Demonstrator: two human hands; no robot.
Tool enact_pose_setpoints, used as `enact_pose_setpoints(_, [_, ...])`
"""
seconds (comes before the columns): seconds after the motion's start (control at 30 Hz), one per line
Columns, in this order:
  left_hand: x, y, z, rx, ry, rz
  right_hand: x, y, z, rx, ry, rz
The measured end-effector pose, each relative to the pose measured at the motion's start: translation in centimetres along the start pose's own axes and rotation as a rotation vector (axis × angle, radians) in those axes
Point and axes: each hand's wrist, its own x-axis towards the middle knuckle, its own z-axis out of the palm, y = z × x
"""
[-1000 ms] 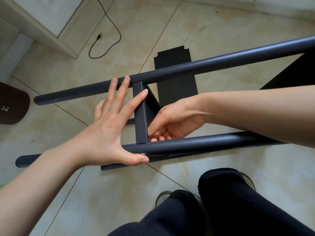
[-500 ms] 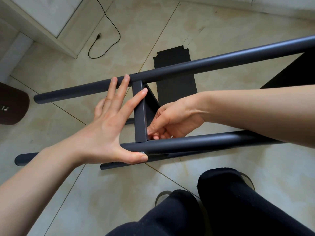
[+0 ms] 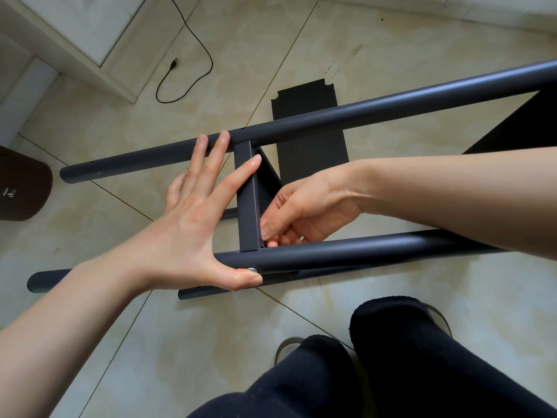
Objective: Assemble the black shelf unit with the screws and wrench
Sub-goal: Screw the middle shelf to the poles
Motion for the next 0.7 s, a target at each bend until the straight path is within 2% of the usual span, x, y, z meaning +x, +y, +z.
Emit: enact_pose_setpoints(0.7, [0.08, 0.07, 0.12, -0.01, -0.004, -0.005, 0.59, 0.17, 0.51, 0.011, 0.003, 0.061])
